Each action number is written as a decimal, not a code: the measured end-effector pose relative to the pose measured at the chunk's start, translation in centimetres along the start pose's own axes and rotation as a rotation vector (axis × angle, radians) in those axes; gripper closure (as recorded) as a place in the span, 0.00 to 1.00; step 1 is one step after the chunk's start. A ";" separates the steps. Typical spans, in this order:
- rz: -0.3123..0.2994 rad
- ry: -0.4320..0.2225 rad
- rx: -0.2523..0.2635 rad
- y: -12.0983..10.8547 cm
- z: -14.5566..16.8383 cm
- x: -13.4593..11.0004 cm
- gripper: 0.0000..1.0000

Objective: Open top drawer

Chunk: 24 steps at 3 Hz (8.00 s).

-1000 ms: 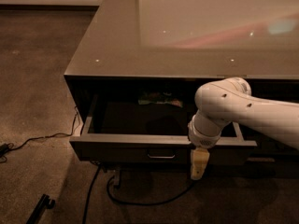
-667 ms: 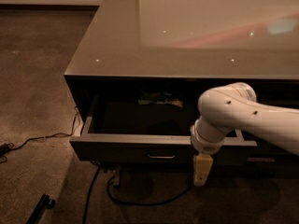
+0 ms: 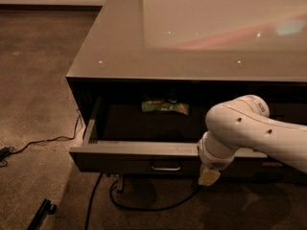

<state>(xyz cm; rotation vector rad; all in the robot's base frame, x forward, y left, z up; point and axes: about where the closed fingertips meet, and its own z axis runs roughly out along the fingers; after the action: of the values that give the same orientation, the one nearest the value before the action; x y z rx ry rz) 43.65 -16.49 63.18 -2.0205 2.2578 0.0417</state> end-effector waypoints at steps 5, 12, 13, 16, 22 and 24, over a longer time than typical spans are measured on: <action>-0.003 0.006 0.005 1.1 -0.1 0.4 0.00; -0.003 -0.177 0.266 -4.7 -7.5 1.4 0.42; 0.015 -0.222 0.248 -6.0 -6.8 2.4 0.81; 0.005 -0.259 0.180 -7.7 -4.0 1.9 1.00; -0.003 -0.160 0.014 -1.3 1.1 3.4 1.00; -0.003 -0.160 0.014 -1.2 1.1 3.4 0.58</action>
Offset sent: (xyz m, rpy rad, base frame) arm -0.0098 -0.0022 0.0005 -0.0059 -0.0041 0.0021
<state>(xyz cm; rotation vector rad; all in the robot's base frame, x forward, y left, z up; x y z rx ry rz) 44.60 -19.85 61.84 -1.9383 2.1517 0.1803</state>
